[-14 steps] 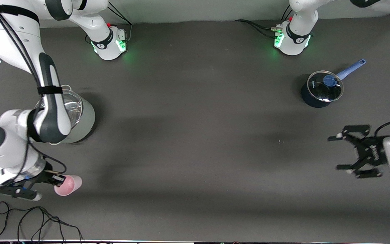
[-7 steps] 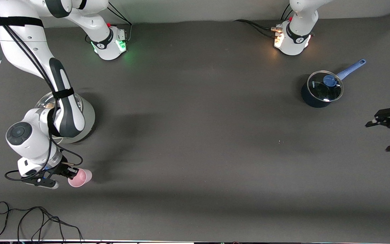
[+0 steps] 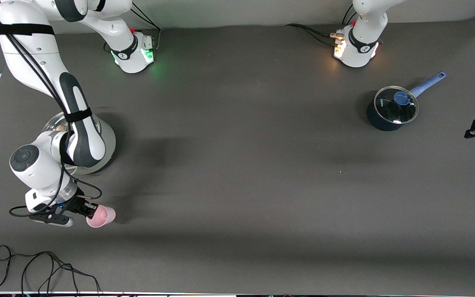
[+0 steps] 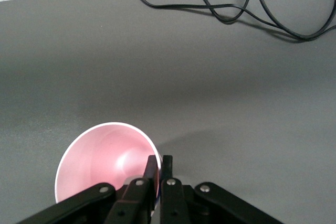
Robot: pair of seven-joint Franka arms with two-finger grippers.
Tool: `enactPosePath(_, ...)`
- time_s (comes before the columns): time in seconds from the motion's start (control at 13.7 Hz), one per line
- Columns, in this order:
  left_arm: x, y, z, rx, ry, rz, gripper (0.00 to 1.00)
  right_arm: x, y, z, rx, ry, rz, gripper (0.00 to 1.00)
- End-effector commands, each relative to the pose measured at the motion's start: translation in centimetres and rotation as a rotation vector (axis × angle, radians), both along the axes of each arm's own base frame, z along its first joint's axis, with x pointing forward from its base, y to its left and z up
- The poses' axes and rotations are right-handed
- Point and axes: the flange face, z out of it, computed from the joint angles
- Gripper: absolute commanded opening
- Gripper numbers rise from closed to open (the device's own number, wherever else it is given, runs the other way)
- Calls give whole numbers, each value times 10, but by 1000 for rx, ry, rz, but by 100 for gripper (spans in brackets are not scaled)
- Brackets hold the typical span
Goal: Transfer pink cup from left to right arm
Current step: 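Lower the pink cup onto the table with the right gripper while the left gripper returns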
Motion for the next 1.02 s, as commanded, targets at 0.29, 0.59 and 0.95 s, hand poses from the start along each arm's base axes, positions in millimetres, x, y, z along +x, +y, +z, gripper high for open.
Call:
enactPosePath(0.29,-25,-53,3,77,138,108,100,-6,-2,-30,-15,-64,20,0)
enactPosePath(0.59,-30,-58,-5,84,166,102,100,-6,-2,-29,-16,-64,23,6)
enactPosePath(0.95,-30,-83,-14,174,187,133,100,-6,-2,-27,-16,-64,27,100)
